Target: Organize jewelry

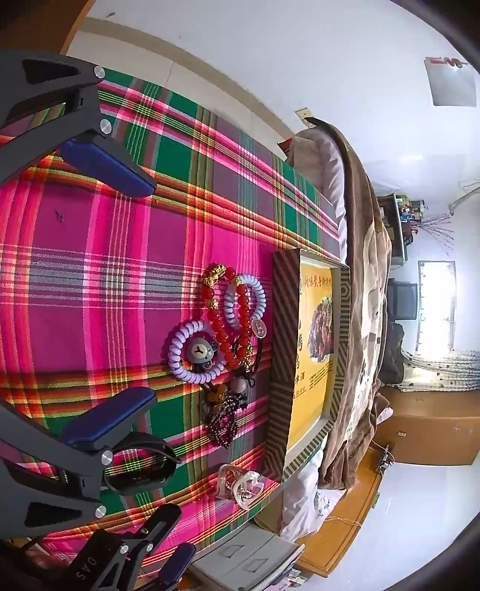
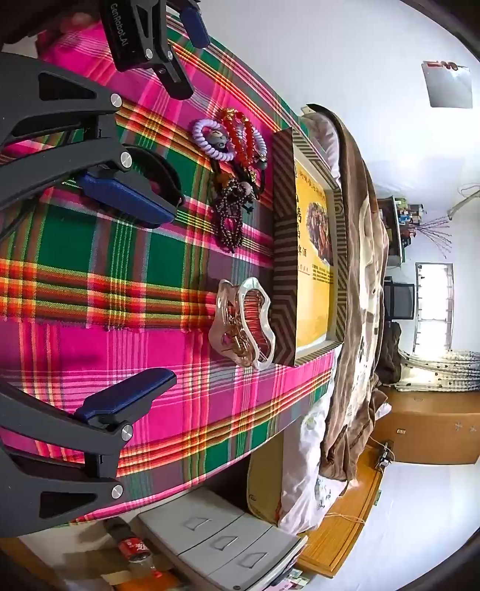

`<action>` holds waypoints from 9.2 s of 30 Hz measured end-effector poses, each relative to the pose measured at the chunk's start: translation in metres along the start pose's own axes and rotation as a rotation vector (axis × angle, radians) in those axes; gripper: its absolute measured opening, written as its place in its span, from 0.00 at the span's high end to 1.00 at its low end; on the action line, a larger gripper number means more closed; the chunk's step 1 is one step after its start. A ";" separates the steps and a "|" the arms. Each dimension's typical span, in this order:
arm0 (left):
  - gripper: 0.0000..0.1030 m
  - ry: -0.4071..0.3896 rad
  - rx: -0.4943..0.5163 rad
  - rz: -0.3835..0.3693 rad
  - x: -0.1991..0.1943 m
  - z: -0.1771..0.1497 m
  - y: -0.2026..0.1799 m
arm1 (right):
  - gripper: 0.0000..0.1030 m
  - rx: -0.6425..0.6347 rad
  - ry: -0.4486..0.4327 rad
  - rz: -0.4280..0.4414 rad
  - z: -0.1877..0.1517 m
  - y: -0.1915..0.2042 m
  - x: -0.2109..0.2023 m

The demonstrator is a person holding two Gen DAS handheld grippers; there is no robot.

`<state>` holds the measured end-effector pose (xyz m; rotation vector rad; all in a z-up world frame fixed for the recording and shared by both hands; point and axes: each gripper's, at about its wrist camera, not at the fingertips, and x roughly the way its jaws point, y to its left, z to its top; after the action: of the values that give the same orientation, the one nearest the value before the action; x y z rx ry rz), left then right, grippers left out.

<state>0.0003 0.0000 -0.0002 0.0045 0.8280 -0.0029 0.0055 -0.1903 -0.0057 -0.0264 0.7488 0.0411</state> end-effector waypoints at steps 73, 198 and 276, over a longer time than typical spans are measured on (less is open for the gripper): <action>0.00 -0.007 0.006 0.016 0.001 0.008 -0.004 | 0.22 0.018 -0.007 0.005 0.009 0.002 -0.002; 0.91 0.028 0.072 -0.139 0.060 0.064 0.020 | 0.86 0.065 0.024 0.175 0.029 -0.024 0.030; 0.90 0.116 0.093 -0.162 0.211 0.220 0.005 | 0.86 -0.078 0.262 0.062 0.197 -0.058 0.222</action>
<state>0.3046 0.0036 -0.0065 0.0254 0.9415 -0.1949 0.3043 -0.2347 -0.0120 -0.0837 1.0097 0.1274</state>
